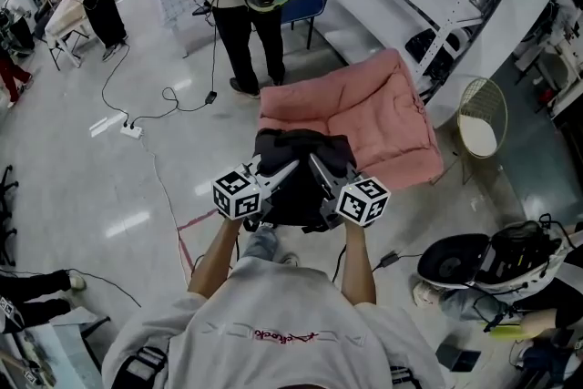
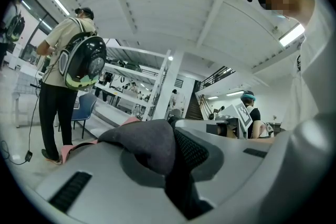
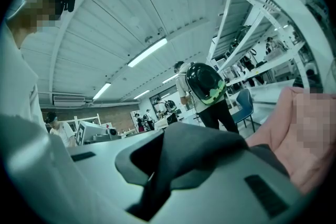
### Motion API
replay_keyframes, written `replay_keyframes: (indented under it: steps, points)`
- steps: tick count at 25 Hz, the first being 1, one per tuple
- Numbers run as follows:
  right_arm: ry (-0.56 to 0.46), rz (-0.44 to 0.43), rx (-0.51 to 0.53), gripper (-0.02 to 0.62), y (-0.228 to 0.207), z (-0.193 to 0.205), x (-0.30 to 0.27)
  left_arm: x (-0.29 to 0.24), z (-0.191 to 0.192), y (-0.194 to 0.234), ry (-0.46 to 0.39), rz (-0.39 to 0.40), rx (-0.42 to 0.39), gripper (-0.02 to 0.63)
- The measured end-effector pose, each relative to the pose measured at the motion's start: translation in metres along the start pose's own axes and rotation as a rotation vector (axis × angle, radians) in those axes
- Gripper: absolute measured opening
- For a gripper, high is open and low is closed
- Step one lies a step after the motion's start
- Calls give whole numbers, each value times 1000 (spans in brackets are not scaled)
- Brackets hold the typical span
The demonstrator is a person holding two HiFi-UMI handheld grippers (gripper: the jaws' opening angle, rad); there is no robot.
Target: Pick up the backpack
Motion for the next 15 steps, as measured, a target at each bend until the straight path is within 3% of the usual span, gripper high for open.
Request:
replay_keyframes:
  steps: [15]
  points:
    - [20, -8, 10, 48, 4, 6, -1, 5, 1, -1, -17, -9, 15, 54]
Point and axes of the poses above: the fingertips, and each gripper's own axes: x backward along the fingers, y to its left, z out of its underside, the point moved 7 cm from there along x, backward along the fingers, and after that the axes turned 9 degrees about -z, right-handed, at the moved point
